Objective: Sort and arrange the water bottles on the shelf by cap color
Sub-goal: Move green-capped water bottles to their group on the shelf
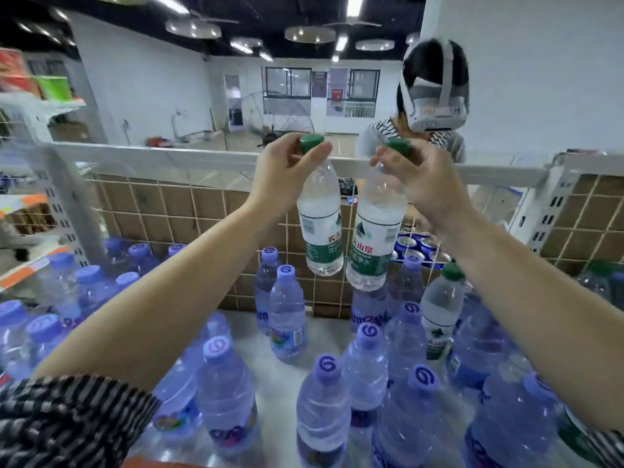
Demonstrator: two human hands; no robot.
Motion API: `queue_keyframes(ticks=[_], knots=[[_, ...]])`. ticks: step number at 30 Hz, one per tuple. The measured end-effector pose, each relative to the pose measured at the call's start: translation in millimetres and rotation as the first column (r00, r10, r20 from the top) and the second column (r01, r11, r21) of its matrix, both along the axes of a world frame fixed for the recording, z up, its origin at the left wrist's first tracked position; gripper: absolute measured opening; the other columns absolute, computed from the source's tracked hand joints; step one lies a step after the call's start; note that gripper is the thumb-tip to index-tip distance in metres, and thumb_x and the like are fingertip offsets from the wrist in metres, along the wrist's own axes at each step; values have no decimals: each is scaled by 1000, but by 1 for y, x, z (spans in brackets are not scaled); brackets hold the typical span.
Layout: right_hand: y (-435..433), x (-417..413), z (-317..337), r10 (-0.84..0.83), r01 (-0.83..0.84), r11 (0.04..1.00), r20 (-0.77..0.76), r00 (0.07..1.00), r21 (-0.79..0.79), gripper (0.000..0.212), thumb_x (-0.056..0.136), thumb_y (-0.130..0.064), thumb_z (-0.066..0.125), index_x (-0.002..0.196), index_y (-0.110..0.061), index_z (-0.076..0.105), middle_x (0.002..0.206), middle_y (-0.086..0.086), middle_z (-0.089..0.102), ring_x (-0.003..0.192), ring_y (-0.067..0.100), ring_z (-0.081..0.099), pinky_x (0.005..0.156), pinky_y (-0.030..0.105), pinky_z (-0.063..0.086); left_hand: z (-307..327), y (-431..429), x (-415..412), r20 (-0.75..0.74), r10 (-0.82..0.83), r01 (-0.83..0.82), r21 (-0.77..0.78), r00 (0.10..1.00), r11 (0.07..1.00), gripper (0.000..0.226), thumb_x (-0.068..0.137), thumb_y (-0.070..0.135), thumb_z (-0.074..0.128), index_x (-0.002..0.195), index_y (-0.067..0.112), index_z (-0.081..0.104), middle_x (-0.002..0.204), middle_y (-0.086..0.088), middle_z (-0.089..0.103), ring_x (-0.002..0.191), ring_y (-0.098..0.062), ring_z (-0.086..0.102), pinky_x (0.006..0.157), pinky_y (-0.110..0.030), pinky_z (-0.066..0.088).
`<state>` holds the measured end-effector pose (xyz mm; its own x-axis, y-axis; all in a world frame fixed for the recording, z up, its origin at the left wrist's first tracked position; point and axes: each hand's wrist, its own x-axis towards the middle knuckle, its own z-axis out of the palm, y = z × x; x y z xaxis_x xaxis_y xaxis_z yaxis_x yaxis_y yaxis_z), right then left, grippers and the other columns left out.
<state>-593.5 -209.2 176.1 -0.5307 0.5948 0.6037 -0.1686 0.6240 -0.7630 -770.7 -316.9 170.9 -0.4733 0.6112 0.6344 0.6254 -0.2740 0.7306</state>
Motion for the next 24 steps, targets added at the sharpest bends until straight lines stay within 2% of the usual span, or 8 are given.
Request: queue_keyframes(ticks=[2,5,8,13,16,19,22,24], knots=[[-12,0,14,45,-45,999,-82,996,-2,13,96,-23,60,99,-11,64,99,14,70,86,11,66,79,23,55,15,-15,6,51,-5,2,67,999,998,23,96,36,60,103,15,64,88,1,71,78,-7,60,74,-21,45],[-33,-2,29,123,-123,992,-115,986,12,12,99,-23,54,99,-12,57,101,21,63,93,36,64,89,46,56,29,-41,16,99,-59,47,126,993,991,17,100,36,52,96,21,57,82,8,72,79,-6,66,70,-18,51],[-62,0,39,163,-158,986,-134,977,49,17,97,-26,53,96,-10,54,95,16,62,85,25,63,80,37,57,34,-74,26,108,-156,142,125,982,982,21,99,40,51,95,20,55,87,-6,73,80,-19,71,68,-28,57],[-117,14,39,162,-152,984,-111,980,96,18,98,-24,49,84,-14,52,69,-1,63,70,19,69,71,36,58,33,-129,53,51,-138,133,86,989,987,28,97,45,51,84,20,51,75,-7,71,71,-19,70,66,-26,53],[-148,34,29,172,-167,985,-108,979,54,21,98,-24,49,80,-16,54,63,-4,65,68,18,69,78,49,59,25,-160,72,74,-158,151,92,985,984,31,96,45,52,82,17,54,75,-11,71,66,-16,68,65,-26,49],[-177,58,9,150,-152,988,-120,981,-5,31,96,-22,50,68,-22,61,60,-5,66,65,23,67,75,58,57,7,-185,93,142,-252,236,122,957,964,31,97,37,52,88,7,53,75,-29,66,60,-20,67,60,-28,49],[-200,82,-19,112,-119,991,-107,988,-56,28,95,-22,50,69,-21,63,63,1,68,63,31,62,63,56,52,-24,-201,116,237,-285,264,117,929,957,31,94,36,54,84,7,51,65,-22,63,51,-25,63,53,-31,47],[-211,100,-37,67,-81,989,-118,991,-121,21,92,-21,51,73,-19,59,63,1,67,65,29,62,66,50,52,-46,-208,132,287,-277,262,91,917,961,32,89,41,58,79,11,51,65,-18,63,52,-27,62,56,-40,50]])
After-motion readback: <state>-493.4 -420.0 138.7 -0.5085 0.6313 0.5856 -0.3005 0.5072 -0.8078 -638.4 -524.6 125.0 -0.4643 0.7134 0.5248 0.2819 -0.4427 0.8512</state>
